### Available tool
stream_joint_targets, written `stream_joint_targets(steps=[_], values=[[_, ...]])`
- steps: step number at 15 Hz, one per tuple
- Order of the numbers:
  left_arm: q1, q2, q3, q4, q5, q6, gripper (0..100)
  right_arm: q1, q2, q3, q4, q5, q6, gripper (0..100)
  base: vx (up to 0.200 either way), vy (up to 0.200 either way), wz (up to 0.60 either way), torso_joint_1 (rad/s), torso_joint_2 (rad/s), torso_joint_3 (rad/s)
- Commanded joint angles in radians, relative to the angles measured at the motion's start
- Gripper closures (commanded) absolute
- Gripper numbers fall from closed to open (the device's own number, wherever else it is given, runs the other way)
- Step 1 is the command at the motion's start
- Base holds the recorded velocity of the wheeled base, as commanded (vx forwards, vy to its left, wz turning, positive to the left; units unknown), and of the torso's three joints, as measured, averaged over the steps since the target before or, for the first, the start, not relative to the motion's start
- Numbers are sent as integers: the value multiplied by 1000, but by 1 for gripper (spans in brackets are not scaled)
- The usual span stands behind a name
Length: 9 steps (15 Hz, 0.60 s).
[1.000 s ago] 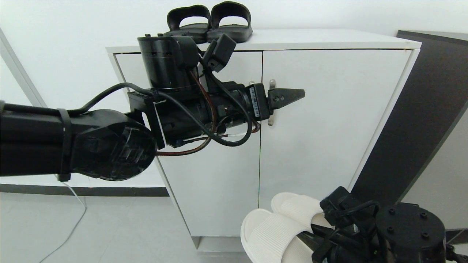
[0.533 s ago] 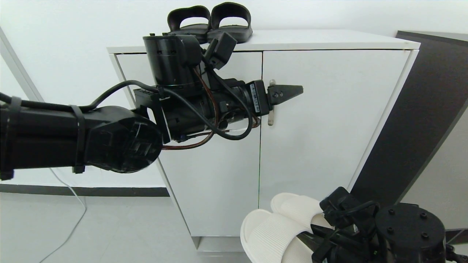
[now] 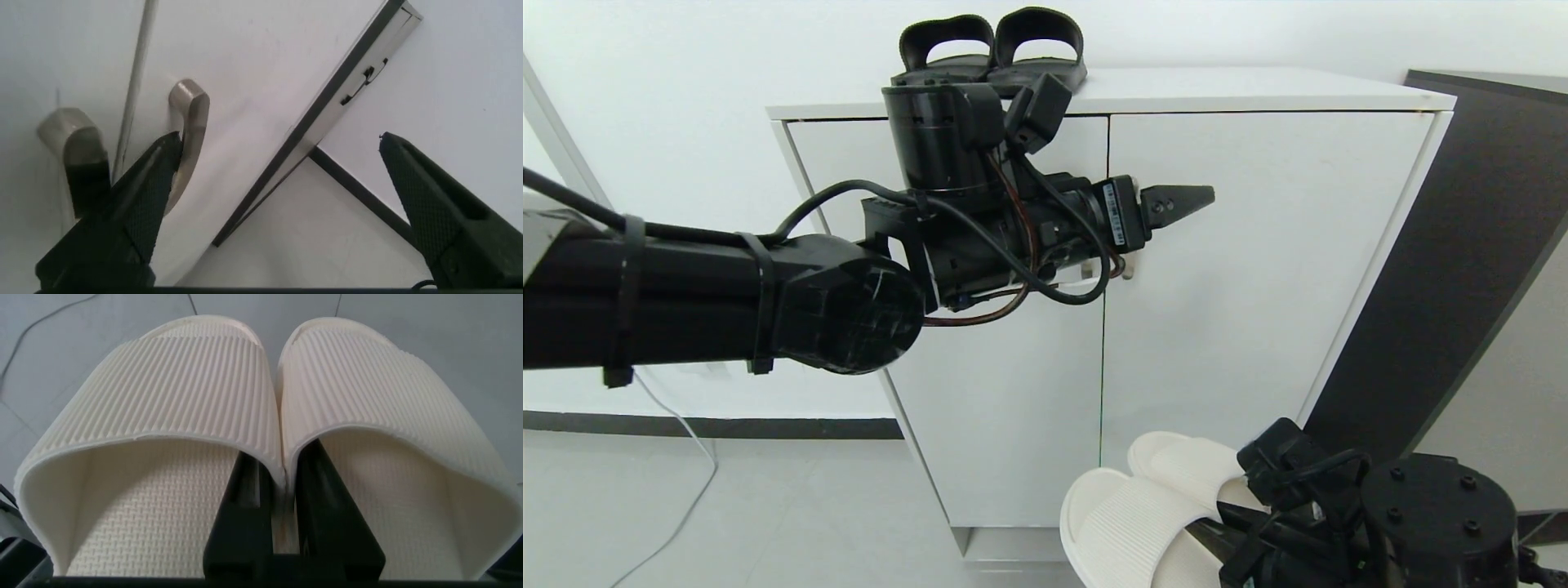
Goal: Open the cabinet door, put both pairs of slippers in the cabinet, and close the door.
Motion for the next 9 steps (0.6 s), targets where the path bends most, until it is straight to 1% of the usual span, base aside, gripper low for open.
stream_joint_targets(steps=[1, 3, 4, 6, 7, 9], values=[[0, 12, -2, 1, 1, -1, 0, 0, 0, 0, 0, 1, 1, 100, 0, 0, 0, 0, 0, 0], [-2, 11, 0, 3, 1, -2, 0, 0, 0, 6, 0, 1, -1, 100, 0, 0, 0, 0, 0, 0], [-2, 9, 0, 3, 1, -2, 100, 2, 0, 8, 0, 1, -1, 100, 0, 0, 0, 0, 0, 0], [-3, -4, 7, 3, 3, -2, 100, 2, 0, 8, 0, 14, 2, 100, 0, 0, 0, 0, 0, 0], [-3, -17, 27, 3, 3, -2, 100, 2, -6, 9, 0, 28, 5, 100, 0, 0, 0, 0, 0, 0], [-8, -67, 96, -3, 1, -2, 100, 4, -17, 21, 0, 44, 5, 100, 0, 0, 0, 0, 0, 0]])
